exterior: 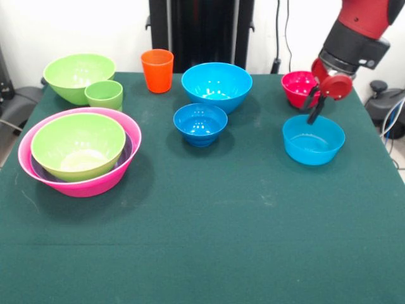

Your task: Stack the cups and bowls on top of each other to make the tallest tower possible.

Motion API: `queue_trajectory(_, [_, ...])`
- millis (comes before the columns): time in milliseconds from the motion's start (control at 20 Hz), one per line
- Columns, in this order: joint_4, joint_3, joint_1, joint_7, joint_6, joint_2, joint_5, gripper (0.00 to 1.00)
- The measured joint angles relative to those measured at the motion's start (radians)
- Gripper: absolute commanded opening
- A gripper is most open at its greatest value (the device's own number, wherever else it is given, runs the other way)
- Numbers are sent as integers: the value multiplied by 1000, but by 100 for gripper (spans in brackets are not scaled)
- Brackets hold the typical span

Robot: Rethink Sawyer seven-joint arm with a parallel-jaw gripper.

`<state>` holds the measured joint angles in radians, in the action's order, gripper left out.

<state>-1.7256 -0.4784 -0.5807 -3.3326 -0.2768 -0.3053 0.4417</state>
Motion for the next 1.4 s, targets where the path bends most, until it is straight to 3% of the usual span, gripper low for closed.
queue_trajectory(1000, [64,0,-12,0,5,118,-29,100])
queue_trajectory(1400, [68,-3,-15,0,4,121,-29,100])
